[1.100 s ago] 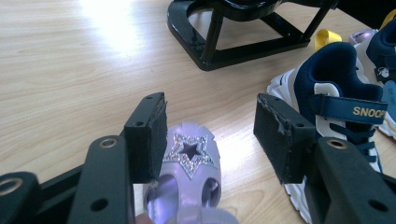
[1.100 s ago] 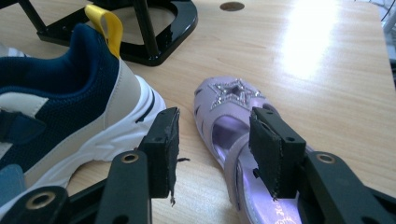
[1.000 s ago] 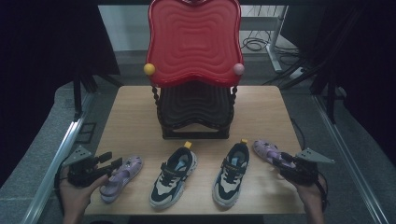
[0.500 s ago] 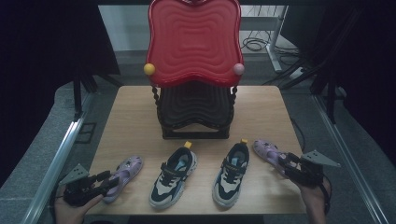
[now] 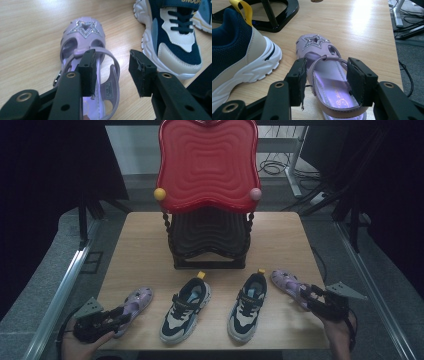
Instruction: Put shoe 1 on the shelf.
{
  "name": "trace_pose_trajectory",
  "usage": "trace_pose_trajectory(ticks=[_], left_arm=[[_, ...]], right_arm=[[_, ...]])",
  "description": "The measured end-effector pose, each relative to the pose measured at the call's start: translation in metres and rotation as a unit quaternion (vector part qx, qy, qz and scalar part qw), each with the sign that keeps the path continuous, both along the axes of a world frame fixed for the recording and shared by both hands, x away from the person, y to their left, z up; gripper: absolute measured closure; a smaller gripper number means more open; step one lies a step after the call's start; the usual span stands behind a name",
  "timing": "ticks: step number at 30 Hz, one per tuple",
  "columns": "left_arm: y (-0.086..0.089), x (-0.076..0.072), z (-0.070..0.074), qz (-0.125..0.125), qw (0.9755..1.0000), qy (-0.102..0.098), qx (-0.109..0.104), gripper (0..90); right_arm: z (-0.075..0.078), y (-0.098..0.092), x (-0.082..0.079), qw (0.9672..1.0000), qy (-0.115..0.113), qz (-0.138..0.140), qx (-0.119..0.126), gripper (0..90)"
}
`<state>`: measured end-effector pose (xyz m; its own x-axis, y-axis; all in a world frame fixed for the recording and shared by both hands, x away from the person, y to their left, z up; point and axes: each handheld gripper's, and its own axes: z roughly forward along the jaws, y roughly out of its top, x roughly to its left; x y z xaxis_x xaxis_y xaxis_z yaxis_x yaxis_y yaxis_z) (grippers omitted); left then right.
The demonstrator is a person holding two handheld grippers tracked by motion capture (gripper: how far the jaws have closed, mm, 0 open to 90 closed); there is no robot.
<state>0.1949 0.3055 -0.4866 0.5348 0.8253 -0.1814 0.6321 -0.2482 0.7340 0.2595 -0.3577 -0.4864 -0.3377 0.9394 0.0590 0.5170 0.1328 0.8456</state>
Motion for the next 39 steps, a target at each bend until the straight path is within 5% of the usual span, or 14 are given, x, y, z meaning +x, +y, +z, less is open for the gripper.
trace_pose_trajectory(ticks=[11, 16, 23, 39], left_arm=[[-0.006, 0.004, -0.011, -0.008, 0.9993, 0.024, 0.027, 67.2], [-0.01, 0.007, -0.016, -0.018, 0.9991, 0.027, 0.028, 80.8], [-0.011, 0.006, -0.015, -0.022, 0.999, 0.027, 0.029, 84.3], [-0.01, 0.007, -0.017, -0.023, 0.9992, 0.027, 0.021, 84.4]], right_arm=[[-0.004, 0.003, 0.002, 0.9999, 0.006, 0.008, 0.0, 49.1], [-0.003, -0.002, 0.002, 1.0, 0.005, 0.008, 0.002, 49.7], [-0.009, 0.001, 0.01, 0.9966, 0.053, 0.063, -0.012, 53.8], [-0.019, 0.002, 0.031, 0.99, 0.094, 0.105, -0.002, 83.5]])
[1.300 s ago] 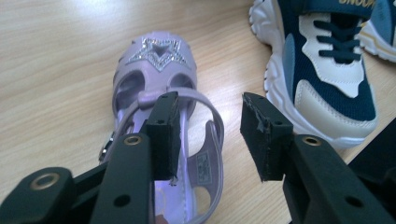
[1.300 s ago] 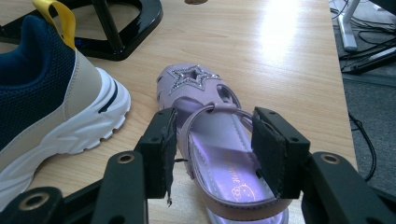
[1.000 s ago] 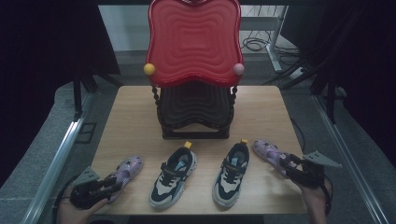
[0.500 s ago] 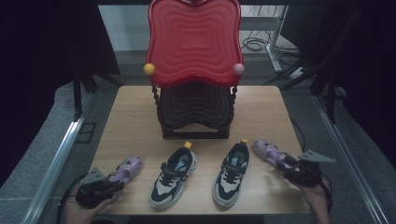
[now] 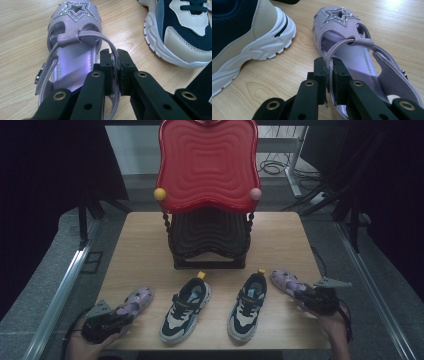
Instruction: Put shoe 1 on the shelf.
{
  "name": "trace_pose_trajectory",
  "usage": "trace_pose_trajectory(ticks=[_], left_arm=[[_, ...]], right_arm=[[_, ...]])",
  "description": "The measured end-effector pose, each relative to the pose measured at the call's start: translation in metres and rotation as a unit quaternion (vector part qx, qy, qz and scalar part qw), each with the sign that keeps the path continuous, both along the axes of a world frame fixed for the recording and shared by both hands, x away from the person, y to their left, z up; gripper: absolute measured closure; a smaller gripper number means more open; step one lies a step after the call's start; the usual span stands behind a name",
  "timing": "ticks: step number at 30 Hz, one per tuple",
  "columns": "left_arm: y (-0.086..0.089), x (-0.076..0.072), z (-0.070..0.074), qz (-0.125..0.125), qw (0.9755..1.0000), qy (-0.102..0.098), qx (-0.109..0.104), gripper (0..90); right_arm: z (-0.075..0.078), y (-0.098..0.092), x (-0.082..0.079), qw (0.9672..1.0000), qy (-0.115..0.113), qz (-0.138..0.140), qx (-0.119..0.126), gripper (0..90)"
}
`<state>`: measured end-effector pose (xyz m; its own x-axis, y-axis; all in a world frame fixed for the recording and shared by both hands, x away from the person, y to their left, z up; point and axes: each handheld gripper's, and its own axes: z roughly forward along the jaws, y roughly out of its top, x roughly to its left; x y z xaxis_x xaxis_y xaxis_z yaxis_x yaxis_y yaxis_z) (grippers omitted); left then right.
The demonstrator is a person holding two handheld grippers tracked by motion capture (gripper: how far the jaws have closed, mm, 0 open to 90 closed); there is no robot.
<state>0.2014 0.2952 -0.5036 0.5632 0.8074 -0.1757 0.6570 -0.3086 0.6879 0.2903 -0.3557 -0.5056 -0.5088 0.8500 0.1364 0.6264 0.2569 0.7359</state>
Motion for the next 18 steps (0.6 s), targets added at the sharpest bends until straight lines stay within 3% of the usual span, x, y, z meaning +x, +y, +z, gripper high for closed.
trace_pose_trajectory(ticks=[11, 18], left_arm=[[0.003, -0.0005, 0.0011, 0.017, 0.9998, -0.002, -0.014, 85.5], [0.0088, -0.0018, 0.0031, 0.034, 0.9988, -0.013, -0.032, 86.1]], right_arm=[[-0.0016, -0.0015, -0.0002, 0.9999, -0.006, 0.0, 0.015, 84.5], [0.0011, -0.0021, -0.0014, 0.9994, -0.017, -0.017, 0.024, 84.6]])
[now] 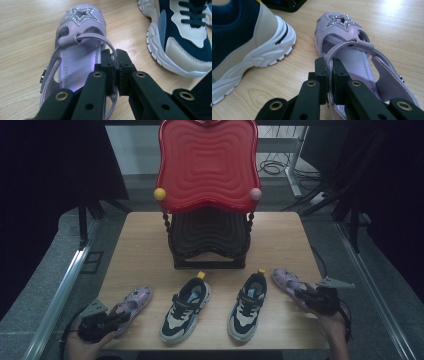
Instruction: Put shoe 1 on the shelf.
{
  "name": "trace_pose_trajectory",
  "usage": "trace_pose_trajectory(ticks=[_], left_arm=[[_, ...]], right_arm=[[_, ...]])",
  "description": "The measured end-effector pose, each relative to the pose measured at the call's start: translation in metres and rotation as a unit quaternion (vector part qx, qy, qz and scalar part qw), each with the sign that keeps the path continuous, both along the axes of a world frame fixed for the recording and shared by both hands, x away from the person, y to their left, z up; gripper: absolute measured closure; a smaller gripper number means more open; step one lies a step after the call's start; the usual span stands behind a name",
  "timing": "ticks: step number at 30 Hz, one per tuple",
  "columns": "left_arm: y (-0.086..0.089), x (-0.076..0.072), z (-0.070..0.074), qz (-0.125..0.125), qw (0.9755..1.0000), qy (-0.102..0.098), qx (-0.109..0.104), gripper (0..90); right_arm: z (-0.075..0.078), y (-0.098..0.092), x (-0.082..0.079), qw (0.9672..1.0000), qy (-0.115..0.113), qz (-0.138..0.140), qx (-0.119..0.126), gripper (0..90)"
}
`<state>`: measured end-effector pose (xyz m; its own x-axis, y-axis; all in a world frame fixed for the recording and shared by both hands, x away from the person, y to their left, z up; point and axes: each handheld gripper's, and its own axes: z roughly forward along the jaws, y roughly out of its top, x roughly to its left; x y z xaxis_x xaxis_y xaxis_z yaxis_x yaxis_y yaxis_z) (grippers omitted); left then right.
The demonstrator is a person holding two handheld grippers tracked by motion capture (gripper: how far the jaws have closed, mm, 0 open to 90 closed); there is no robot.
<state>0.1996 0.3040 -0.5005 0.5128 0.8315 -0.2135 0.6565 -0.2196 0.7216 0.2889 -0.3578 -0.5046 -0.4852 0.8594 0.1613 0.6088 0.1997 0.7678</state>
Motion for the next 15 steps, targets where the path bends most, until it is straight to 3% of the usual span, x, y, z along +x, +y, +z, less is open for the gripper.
trace_pose_trajectory(ticks=[10, 15], left_arm=[[0.008, 0.0, 0.0, 0.017, 0.9992, -0.007, -0.036, 86.2], [0.012, -0.001, 0.001, 0.034, 0.9979, -0.021, -0.051, 86.2]], right_arm=[[0.003, -0.005, -0.003, 0.9996, -0.007, -0.012, 0.025, 84.7], [0.005, -0.008, -0.004, 0.9992, -0.01, -0.015, 0.036, 84.7]])
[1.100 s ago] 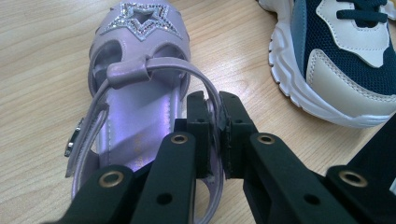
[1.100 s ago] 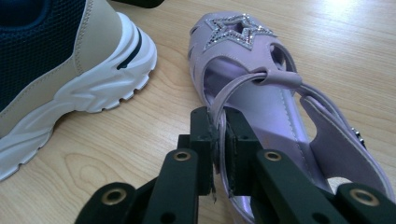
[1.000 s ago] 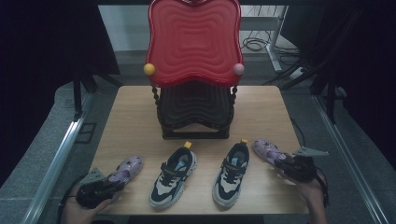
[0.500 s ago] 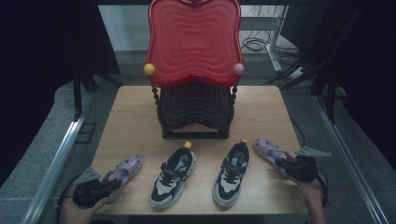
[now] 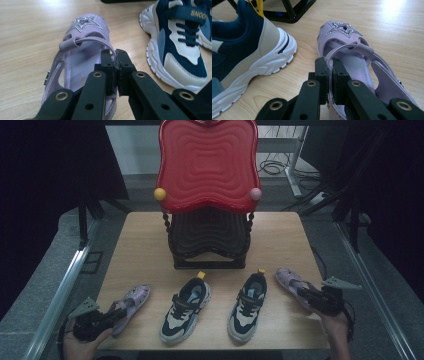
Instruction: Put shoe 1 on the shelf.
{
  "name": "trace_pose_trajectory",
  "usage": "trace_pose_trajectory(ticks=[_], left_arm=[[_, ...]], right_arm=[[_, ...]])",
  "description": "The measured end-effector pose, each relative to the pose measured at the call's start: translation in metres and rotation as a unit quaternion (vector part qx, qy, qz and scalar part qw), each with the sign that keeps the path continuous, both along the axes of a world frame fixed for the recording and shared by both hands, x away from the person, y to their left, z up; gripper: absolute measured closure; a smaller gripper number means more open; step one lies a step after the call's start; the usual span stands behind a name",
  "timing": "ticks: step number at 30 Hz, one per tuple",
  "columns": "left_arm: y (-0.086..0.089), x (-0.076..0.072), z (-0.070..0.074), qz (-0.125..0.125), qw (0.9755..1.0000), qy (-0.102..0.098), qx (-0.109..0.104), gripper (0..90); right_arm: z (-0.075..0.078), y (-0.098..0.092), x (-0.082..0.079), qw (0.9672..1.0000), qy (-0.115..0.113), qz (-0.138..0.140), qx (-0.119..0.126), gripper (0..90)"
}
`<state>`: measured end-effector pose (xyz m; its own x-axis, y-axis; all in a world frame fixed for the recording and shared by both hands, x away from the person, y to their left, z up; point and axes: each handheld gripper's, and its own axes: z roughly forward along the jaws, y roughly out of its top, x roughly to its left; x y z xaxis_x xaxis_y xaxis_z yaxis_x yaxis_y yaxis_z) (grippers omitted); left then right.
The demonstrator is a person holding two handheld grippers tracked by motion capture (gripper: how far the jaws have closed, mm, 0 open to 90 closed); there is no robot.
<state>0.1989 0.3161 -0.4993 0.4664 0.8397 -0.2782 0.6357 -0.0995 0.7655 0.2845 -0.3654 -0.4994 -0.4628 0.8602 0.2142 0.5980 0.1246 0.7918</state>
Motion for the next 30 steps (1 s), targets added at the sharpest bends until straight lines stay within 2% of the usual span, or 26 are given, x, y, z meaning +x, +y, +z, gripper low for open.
trace_pose_trajectory(ticks=[3, 10, 13, 21, 30], left_arm=[[0.002, 0.0, 0.001, 0.003, 0.9999, -0.005, -0.012, 86.1], [0.007, 0.003, 0.004, 0.012, 0.9992, -0.016, -0.034, 86.1], [0.008, 0.003, 0.011, 0.013, 0.999, -0.025, -0.034, 86.2], [0.007, 0.006, 0.022, 0.005, 0.9987, -0.03, -0.04, 86.2], [-0.003, 0.017, 0.047, -0.011, 0.9971, -0.061, -0.045, 86.2]], right_arm=[[0.002, -0.003, -0.002, 0.9998, -0.007, 0.002, 0.016, 84.7], [0.007, -0.003, -0.005, 0.9996, -0.013, -0.002, 0.025, 84.7], [0.01, -0.005, -0.007, 0.9992, -0.018, 0.001, 0.037, 84.6], [0.018, -0.006, -0.012, 0.9978, -0.027, 0.0, 0.061, 84.6], [0.026, 0.0, -0.012, 0.9964, -0.04, 0.009, 0.075, 84.6]])
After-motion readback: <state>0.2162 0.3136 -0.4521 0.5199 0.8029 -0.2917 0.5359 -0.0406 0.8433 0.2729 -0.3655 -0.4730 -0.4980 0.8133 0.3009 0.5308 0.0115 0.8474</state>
